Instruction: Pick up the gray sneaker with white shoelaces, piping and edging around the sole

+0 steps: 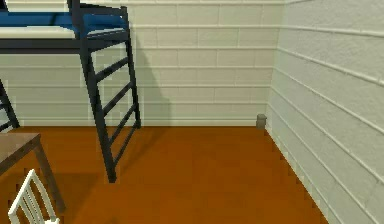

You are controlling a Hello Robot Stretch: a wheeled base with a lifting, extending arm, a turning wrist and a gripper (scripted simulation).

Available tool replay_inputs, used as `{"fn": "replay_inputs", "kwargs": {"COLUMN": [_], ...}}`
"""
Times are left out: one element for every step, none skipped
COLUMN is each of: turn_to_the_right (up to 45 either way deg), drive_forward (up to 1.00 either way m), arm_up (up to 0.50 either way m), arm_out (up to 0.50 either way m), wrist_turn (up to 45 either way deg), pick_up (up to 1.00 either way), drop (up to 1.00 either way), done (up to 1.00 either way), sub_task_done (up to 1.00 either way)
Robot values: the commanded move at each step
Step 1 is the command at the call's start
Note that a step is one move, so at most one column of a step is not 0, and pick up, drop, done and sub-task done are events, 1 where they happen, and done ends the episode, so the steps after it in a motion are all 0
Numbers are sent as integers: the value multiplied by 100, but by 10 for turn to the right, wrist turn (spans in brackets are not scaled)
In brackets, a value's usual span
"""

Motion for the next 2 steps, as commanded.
{"fn": "replay_inputs", "kwargs": {"turn_to_the_right": [0, 0], "drive_forward": [0, 0], "arm_up": [8, 0], "arm_out": [0, 50], "wrist_turn": [0, 0], "pick_up": [0, 0], "drop": [0, 0], "done": [0, 0], "sub_task_done": [0, 0]}}
